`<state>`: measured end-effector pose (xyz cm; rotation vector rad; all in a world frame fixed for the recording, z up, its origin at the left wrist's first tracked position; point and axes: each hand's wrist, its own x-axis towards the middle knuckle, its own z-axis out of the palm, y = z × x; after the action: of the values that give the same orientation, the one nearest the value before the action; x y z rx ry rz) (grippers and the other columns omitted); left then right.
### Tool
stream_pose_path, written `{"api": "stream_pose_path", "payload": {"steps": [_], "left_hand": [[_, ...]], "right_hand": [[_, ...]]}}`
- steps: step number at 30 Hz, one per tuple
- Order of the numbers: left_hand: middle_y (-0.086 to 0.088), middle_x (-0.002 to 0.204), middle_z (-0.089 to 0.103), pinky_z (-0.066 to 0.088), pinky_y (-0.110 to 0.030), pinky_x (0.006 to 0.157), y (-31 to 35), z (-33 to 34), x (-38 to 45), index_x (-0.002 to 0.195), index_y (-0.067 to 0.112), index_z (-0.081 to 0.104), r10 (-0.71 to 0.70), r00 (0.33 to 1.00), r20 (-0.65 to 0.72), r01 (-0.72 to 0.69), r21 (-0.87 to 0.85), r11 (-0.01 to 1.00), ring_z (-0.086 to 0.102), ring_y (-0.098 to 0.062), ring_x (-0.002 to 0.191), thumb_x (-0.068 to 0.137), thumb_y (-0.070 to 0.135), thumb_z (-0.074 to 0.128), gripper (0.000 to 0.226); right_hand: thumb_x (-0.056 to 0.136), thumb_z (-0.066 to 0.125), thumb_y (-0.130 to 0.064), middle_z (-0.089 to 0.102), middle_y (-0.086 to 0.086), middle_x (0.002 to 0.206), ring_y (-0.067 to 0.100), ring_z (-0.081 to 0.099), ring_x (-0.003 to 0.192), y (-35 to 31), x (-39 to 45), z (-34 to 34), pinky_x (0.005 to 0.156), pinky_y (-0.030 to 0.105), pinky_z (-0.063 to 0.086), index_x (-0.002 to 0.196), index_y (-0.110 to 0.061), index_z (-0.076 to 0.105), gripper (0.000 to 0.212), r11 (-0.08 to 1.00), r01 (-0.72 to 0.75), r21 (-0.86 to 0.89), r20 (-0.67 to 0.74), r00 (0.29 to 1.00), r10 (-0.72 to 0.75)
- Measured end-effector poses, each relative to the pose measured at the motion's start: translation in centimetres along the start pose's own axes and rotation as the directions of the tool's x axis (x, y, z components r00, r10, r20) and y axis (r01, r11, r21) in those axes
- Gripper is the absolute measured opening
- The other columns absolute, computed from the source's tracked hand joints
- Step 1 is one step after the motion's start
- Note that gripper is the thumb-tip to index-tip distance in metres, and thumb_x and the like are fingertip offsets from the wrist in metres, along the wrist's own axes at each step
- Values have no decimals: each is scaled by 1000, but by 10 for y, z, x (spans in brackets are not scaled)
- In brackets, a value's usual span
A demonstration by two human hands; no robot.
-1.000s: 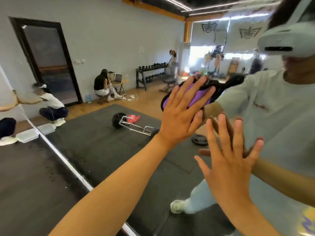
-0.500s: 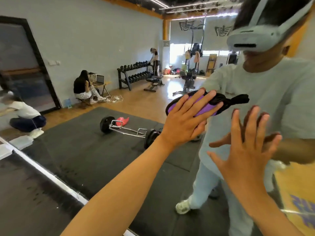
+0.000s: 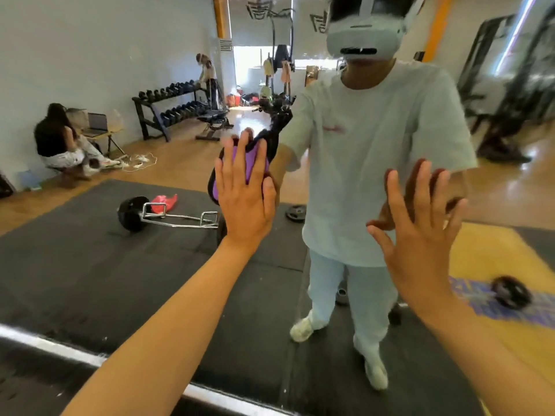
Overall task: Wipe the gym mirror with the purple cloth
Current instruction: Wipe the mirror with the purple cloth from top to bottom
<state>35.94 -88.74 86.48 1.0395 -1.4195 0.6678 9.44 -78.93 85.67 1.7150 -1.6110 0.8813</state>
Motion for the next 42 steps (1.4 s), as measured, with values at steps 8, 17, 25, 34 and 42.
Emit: {"api": "stream_pose_path", "payload": {"steps": [8,17,25,34,42], "left_hand": [[-10,165,30,6,-43,131,56,22,-41,159,19,32,-19,999,32,19,-4,1000,-1,-15,162,114,39,18,52],[-6,166,27,9,-45,131,129,49,-77,165,28,21,-254,967,-37,253,-26,967,4,-17,163,114,39,16,52],[18,173,-12,9,-47,131,166,65,-101,164,39,1,-420,902,-104,405,-136,904,5,-18,163,114,43,11,52],[13,173,-1,12,-53,130,162,63,-107,162,28,10,-643,757,-117,607,-238,758,6,-17,163,113,44,11,51],[7,172,22,28,-49,125,119,55,-136,149,65,15,-902,383,-199,824,-367,431,27,-18,156,105,34,22,54]], "right_hand": [[101,59,-52,-9,4,174,25,-9,160,22,0,0,126,54,-8,167,-26,16,82,992,127,-13,-20,992,-127],[106,45,-52,-8,11,172,33,-8,159,28,-1,11,120,71,6,167,-26,8,76,980,198,-13,14,980,-197],[104,36,-36,-11,5,174,23,-22,158,42,-5,16,114,83,6,167,-27,5,71,916,369,158,93,918,-386],[99,37,-43,-15,0,174,28,-9,159,43,-14,11,113,81,13,167,-29,4,76,866,403,298,111,886,-450],[93,45,-42,-12,1,174,26,-17,159,34,-38,28,119,65,-16,167,-24,13,83,832,483,274,145,834,-532]]}}
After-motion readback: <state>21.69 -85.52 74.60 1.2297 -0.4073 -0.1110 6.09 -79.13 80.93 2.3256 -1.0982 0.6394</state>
